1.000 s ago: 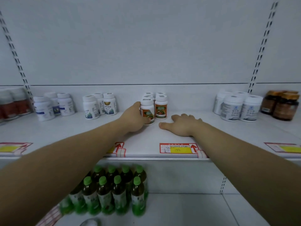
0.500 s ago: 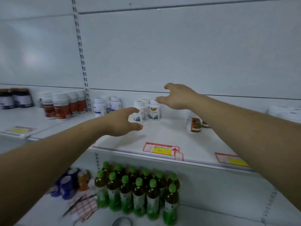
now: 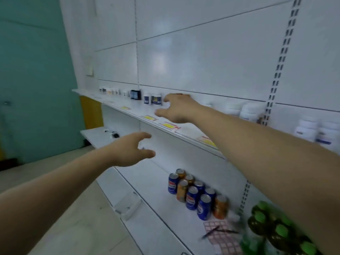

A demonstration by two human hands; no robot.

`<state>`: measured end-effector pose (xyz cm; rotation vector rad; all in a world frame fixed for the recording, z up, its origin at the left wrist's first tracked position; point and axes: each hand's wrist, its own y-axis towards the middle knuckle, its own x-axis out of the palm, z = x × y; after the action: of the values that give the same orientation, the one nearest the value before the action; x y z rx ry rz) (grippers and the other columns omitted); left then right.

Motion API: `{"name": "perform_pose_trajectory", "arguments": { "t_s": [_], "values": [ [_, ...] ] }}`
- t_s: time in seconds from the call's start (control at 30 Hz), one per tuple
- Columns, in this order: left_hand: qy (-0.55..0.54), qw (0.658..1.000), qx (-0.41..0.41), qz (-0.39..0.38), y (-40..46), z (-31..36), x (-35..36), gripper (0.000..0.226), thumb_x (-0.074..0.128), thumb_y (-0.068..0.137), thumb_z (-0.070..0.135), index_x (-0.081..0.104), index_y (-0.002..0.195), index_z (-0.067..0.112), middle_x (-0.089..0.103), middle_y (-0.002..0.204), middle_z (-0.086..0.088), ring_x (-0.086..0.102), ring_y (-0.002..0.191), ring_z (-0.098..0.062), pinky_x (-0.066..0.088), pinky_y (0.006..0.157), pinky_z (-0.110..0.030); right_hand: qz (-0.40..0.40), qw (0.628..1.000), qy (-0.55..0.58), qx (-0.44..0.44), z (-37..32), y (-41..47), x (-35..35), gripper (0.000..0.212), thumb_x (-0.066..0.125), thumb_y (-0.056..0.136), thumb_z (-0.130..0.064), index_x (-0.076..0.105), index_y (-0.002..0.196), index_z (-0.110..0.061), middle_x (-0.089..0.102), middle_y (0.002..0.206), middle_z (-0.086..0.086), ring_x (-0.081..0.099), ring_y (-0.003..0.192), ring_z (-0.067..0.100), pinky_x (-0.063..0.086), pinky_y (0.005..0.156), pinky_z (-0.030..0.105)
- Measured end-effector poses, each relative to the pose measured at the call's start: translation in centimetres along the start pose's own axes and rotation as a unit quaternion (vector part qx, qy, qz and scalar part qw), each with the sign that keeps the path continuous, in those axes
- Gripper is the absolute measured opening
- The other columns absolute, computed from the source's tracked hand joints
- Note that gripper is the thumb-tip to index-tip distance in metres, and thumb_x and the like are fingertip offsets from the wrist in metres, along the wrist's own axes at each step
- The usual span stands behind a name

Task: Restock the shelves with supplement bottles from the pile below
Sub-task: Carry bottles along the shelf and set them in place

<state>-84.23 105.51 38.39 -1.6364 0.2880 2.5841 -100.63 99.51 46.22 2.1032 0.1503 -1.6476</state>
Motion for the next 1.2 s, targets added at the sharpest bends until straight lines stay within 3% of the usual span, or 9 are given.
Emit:
{"name": "perform_pose_trajectory", "arguments": {
  "t_s": [0.23, 0.5, 0.9, 1.2],
  "values": [
    [0.0, 0.994, -0.108, -0.01, 2.1, -15.4, -1.5, 0.068, 0.062, 0.084, 0.047, 0.034, 0.143, 0.027, 0.035, 0.15, 0.005, 0.04, 0.132, -0.015, 0.032, 0.108, -0.027, -0.104, 0.989, 0.047, -0.098, -12.1, 12.3, 11.7, 0.071, 0.049, 0.09, -0.058, 0.032, 0.148, -0.019, 0.034, 0.153, 0.007, 0.037, 0.135, 0.027, 0.034, 0.105, 0.037],
    [0.017, 0.986, -0.165, -0.011, 12.3, -29.0, -2.0, 0.067, 0.059, 0.088, 0.046, 0.032, 0.145, 0.025, 0.034, 0.15, 0.002, 0.036, 0.134, -0.017, 0.03, 0.104, -0.025, -0.141, 0.983, 0.063, -0.098, -14.9, 28.8, 25.6, 0.073, 0.05, 0.087, -0.06, 0.036, 0.145, -0.017, 0.04, 0.149, 0.007, 0.041, 0.132, 0.027, 0.038, 0.102, 0.038],
    [0.006, 0.98, -0.171, -0.099, 29.4, -48.1, -1.4, 0.069, 0.058, 0.087, 0.049, 0.031, 0.145, 0.026, 0.028, 0.153, 0.004, 0.03, 0.138, -0.016, 0.026, 0.113, -0.031, -0.205, 0.975, 0.087, -0.025, -16.0, 48.9, 39.3, 0.069, 0.049, 0.089, -0.057, 0.036, 0.144, -0.018, 0.04, 0.148, 0.008, 0.042, 0.13, 0.028, 0.039, 0.101, 0.038],
    [-0.035, 0.976, -0.086, -0.199, 43.0, -65.0, -1.4, 0.07, 0.057, 0.089, 0.047, 0.026, 0.147, 0.024, 0.024, 0.155, 0.002, 0.027, 0.14, -0.016, 0.023, 0.11, -0.026, -0.215, 0.956, 0.121, 0.16, -16.0, 61.9, 50.7, 0.072, 0.05, 0.089, -0.058, 0.034, 0.146, -0.016, 0.04, 0.148, 0.008, 0.046, 0.126, 0.027, 0.045, 0.098, 0.036]
  ]
}}
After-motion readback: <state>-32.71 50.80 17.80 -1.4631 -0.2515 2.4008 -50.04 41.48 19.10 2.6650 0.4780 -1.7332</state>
